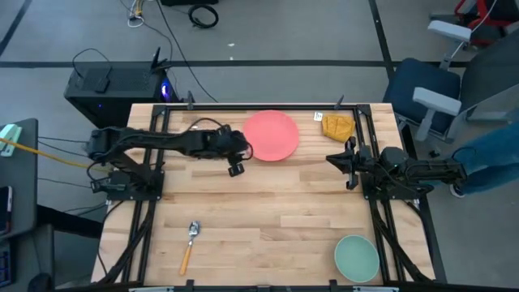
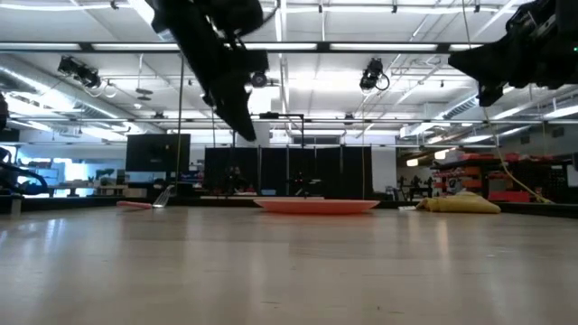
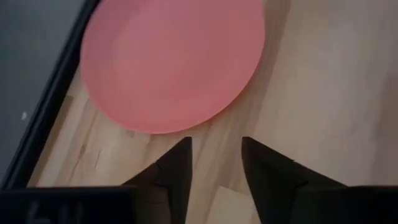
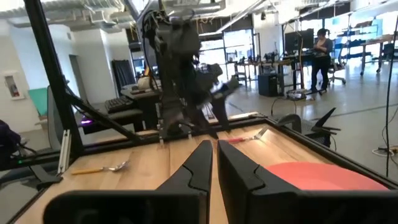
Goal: Set table place
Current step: Move the pink plate to the center of the table
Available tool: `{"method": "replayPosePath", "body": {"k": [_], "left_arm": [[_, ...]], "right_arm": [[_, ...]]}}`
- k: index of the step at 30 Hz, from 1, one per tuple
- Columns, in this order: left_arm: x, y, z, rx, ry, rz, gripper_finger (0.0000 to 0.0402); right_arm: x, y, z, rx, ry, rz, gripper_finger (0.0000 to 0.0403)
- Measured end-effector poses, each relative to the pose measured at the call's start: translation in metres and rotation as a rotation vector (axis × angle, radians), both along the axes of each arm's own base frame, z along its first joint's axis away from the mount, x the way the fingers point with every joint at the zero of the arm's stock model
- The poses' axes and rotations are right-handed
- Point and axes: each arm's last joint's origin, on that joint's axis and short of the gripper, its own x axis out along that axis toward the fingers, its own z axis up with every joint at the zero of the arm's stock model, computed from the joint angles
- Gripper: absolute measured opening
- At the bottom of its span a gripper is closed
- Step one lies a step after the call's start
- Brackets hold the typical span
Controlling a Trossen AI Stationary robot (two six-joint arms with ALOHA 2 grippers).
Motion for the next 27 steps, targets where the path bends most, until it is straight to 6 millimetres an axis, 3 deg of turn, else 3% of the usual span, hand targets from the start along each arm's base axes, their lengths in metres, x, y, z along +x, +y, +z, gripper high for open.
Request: {"method": "replayPosePath", "body": {"k": [4, 11, 27], "left_arm": [[0.014, 0.005, -0.021, 0.026, 0.088, -0.049, 0.0169], [0.037, 0.007, -0.055, 0.049, 0.168, -0.15, 0.0157], [0.067, 0.012, -0.089, 0.095, 0.173, -0.223, 0.0153]], "right_arm": [[-0.003, 0.0, 0.008, 0.009, 0.077, 0.001, 0.003], [-0.006, 0.0, 0.027, 0.019, 0.217, 0.001, 0.003], [0.014, 0.0, 0.033, 0.021, 0.365, -0.001, 0.003]]}}
